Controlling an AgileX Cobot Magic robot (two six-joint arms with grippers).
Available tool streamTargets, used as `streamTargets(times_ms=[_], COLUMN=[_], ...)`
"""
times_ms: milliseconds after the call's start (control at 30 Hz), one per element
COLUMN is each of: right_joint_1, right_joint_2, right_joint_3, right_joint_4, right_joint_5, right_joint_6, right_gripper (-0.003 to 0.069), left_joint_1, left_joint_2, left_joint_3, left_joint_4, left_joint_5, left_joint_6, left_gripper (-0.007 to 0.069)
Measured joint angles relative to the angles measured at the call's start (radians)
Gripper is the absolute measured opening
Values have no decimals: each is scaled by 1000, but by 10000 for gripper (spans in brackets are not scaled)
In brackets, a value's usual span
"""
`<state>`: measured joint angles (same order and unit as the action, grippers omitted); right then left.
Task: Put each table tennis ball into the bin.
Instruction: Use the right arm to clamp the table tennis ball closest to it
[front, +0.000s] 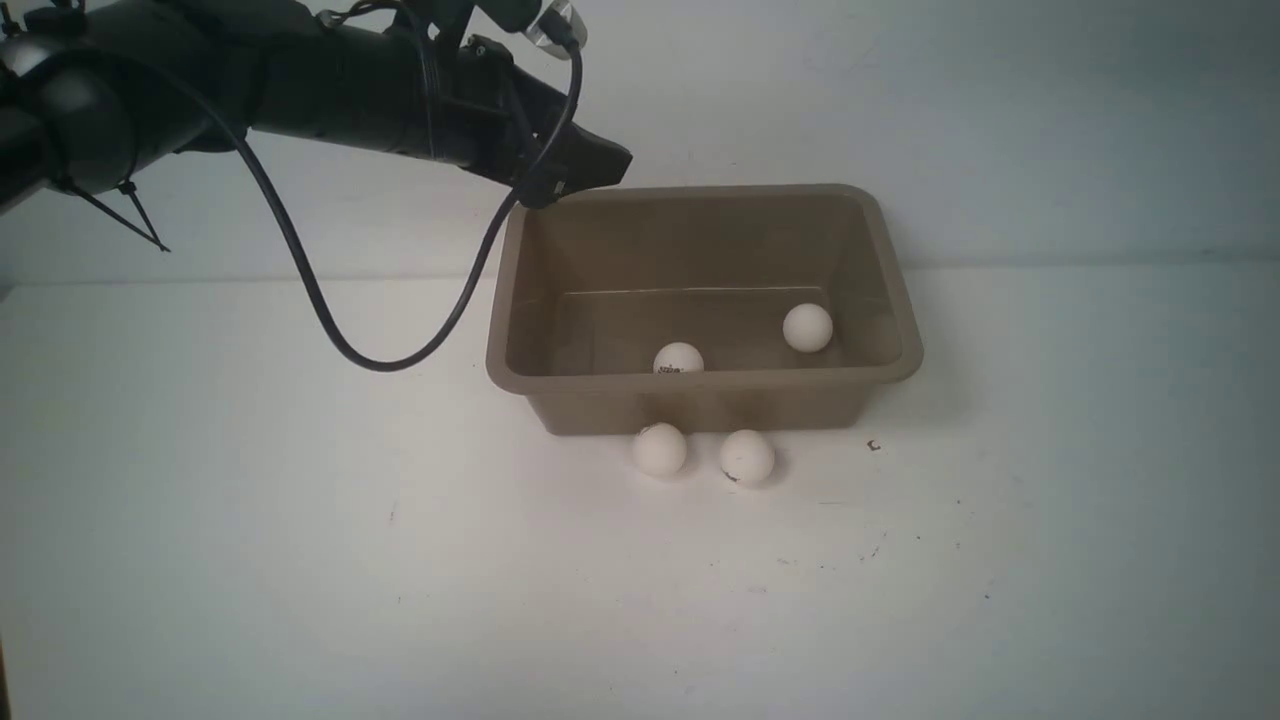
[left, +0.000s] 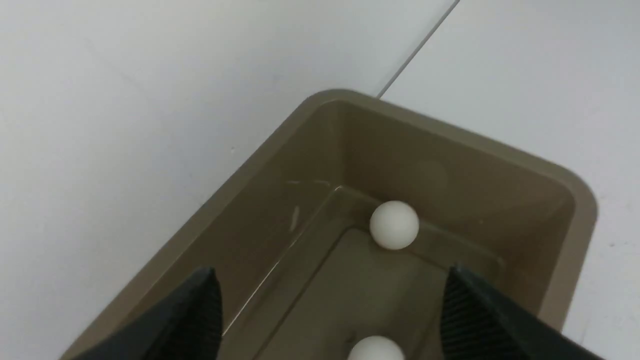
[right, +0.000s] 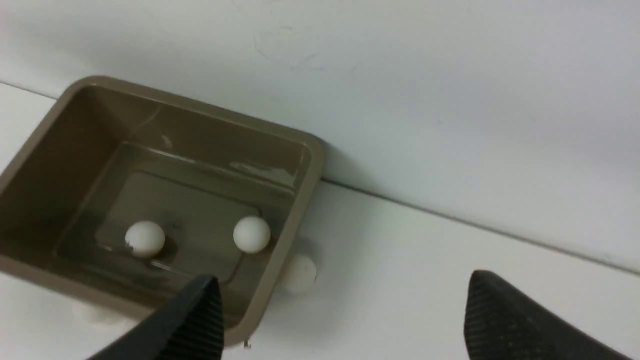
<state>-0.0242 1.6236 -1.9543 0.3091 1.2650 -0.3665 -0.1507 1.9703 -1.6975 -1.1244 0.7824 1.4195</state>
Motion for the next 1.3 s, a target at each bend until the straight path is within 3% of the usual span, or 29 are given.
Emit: streamTargets(times_ms=[233, 433, 500, 600, 900, 1300], right_joint_1=[-1, -1, -1, -1, 20, 20], right_joint_2=[-64, 11, 63, 133, 286, 433], right_joint_3=[258, 441, 483, 497, 497, 497], right_joint_4=[5, 63, 87, 125, 208, 489], right_joint_5=[-1, -144, -220, -291, -474, -553], right_joint_6=[-54, -359, -559, -733, -939, -1368], right_gripper=[589, 589, 589, 589, 589, 589], left_joint_1=[0, 0, -1, -1, -1, -1], left_joint_2=[0, 0, 0, 0, 0, 0], left_joint_3=[0, 0, 0, 0, 0, 0], left_joint_4=[-62, -80, -81, -82, -85, -97], left_joint_5=[3, 3, 3, 3, 3, 3], left_joint_6=[37, 53, 53, 53, 53, 53], left_gripper=[531, 531, 531, 531, 531, 531])
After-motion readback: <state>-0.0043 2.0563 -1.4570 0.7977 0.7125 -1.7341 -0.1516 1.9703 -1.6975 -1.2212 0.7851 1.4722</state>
